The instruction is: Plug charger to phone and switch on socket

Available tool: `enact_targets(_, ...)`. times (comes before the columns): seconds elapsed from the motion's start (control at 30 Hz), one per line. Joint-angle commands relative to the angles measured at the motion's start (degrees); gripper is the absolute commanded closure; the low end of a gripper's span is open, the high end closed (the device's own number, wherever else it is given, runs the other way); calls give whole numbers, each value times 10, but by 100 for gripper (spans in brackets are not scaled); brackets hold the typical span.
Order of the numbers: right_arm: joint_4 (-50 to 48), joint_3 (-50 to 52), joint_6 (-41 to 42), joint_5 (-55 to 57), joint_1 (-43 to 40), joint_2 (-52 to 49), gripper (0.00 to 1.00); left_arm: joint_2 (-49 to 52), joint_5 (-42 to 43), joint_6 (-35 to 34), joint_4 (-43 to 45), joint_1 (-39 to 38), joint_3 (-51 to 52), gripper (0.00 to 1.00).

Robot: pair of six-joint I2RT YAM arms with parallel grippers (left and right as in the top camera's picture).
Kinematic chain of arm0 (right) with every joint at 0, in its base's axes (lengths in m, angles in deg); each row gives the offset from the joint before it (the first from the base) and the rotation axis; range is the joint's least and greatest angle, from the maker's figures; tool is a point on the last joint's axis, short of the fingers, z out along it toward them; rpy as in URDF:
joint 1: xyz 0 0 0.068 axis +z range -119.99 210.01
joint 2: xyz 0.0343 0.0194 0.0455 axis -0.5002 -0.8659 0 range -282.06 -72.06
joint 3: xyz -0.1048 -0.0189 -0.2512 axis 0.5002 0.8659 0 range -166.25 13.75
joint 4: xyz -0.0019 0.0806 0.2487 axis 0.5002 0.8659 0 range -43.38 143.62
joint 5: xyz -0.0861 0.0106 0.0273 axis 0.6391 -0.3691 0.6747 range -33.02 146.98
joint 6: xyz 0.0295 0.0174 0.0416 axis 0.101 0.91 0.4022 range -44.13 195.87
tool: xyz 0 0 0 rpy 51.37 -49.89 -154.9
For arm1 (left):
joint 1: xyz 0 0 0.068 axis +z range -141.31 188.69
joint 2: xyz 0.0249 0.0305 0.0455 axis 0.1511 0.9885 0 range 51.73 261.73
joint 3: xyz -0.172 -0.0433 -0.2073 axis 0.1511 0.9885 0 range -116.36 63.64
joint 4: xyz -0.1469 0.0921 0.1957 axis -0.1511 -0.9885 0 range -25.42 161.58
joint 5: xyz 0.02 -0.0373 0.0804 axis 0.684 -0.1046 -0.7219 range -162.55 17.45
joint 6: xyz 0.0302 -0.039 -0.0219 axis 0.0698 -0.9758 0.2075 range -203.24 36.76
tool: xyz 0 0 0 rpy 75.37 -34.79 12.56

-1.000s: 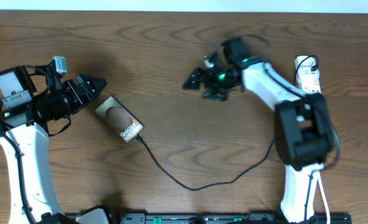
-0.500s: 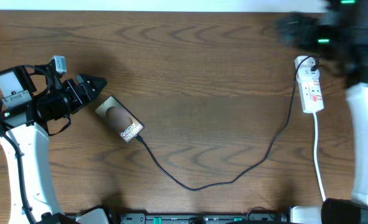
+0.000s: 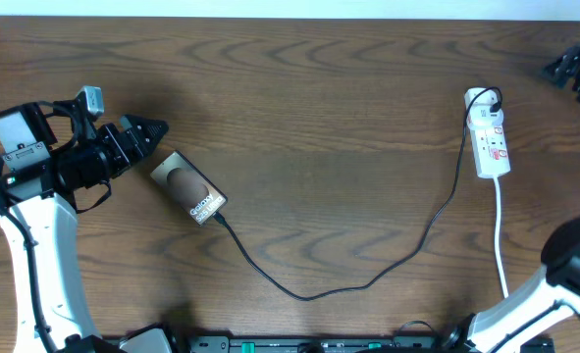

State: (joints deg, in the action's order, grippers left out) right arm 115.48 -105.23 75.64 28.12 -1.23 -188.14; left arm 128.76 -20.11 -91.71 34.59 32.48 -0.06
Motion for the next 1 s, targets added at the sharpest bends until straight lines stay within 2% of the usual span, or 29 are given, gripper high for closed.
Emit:
enact_targets(0.0,21,-25,-90,-30,6,-53,1,-5,9,14,2,-1,0,20)
enact_targets(0.1,37,-25,-128,-24,8,-90,1,-5,9,14,2,-1,0,20)
enact_targets(0.53,43,-25,-170,-9,19,-190,1,-2,5,14,2,-1,0,20)
enact_targets(0.73,41,-25,-205,-15,45,-217,1,-2,4,14,2,-1,0,20)
enact_targets(0.97,20,-25,-206,2,69,-224,3,-2,4,14,1,-1,0,20)
